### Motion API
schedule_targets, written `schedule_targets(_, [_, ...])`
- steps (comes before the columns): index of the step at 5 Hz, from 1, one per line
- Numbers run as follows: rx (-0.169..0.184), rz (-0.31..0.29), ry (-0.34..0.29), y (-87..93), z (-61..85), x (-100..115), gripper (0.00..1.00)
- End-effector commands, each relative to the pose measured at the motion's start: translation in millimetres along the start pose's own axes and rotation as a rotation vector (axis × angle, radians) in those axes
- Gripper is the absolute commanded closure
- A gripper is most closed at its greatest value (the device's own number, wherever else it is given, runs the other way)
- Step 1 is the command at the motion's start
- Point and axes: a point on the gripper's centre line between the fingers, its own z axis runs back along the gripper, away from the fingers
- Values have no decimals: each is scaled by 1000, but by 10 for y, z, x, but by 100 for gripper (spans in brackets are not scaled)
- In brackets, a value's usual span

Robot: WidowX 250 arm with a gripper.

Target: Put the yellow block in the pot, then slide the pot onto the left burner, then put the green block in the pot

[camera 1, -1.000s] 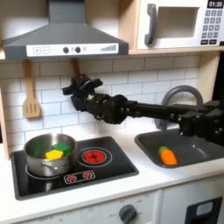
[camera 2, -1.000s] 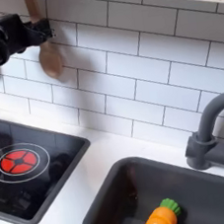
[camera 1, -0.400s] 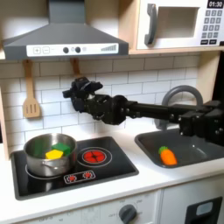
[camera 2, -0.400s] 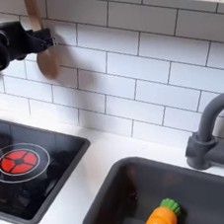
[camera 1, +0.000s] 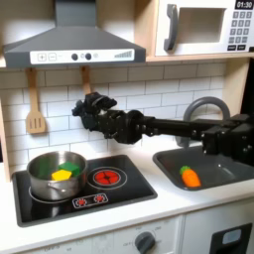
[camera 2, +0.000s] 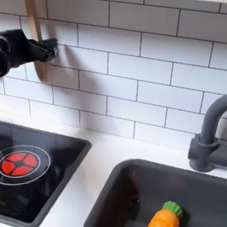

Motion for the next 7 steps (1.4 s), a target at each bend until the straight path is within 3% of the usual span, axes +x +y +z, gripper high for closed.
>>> schedule_targets(1, [-1,0,-26,35,120,78,0])
schedule_targets(2, [-10,4,-21,5,263,110,0])
schedule_targets(4, [-23,5,-17,-71,352,189,0])
schedule_targets(5, [-31,-61,63,-121,442,122,0])
schedule_targets(6, [-12,-74,146,-286,566,120,0])
schedule_targets(7, [-5,-70,128,-217,562,166,0])
